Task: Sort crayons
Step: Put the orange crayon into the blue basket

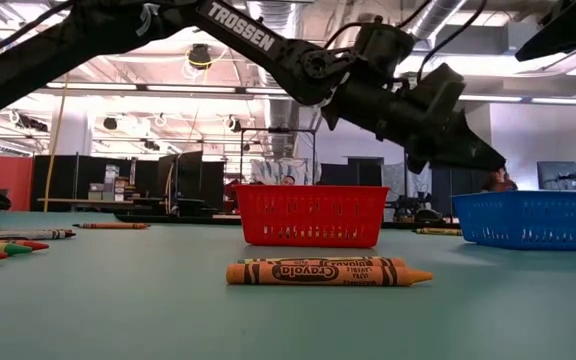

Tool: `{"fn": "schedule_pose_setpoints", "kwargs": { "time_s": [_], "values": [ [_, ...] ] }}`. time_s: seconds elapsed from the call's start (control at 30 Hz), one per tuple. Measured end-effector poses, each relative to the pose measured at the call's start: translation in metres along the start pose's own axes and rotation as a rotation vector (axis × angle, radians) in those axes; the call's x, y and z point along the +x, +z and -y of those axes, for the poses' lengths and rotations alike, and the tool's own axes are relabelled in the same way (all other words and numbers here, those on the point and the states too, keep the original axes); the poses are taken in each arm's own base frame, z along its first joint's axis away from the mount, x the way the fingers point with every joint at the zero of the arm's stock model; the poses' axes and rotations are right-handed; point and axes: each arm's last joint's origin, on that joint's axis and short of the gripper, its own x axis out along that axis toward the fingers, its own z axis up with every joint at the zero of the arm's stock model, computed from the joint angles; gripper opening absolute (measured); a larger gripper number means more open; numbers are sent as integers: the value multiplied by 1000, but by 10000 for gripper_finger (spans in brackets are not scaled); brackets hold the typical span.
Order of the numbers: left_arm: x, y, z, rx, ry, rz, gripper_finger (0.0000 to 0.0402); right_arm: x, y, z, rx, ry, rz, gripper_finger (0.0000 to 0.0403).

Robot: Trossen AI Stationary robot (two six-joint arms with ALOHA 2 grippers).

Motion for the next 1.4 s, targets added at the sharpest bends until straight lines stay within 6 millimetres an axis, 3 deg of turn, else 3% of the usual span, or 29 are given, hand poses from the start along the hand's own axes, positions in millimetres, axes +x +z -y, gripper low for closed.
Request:
{"fn": "schedule_pose_setpoints", "kwargs": {
  "time_s": [0.17, 0.3, 0.47, 0.63, 0.8, 0.93, 1.1, 1.23, 1.4],
  "values": [
    [-1, 1, 0, 28, 1, 0, 102, 0, 0, 0, 53, 0, 0, 96],
    [-15, 11, -1, 28, 4, -82, 120, 1, 0, -1, 77, -12, 7, 96],
    [-61, 54, -2, 76, 97, -165, 122, 3, 0, -4, 68, -28, 5, 96],
    [-104, 75, 8, 180, 270, -383, 117, 13, 4, -8, 111, -67, 12, 96],
    [-164, 92, 25, 141, 279, -590, 117, 37, 12, -20, 114, -88, -14, 96],
    [-198, 79, 35, 36, 246, -676, 116, 65, 17, -31, 16, -23, -100, 96],
    [-241, 55, 53, -73, 286, -673, 116, 92, 23, -42, -156, 223, -151, 97],
    [-271, 28, 67, -154, 369, -685, 116, 101, 34, -44, -231, 360, -73, 97],
    [-306, -8, 81, -210, 533, -721, 116, 107, 40, -37, -242, 349, -38, 97]
  ]
}}
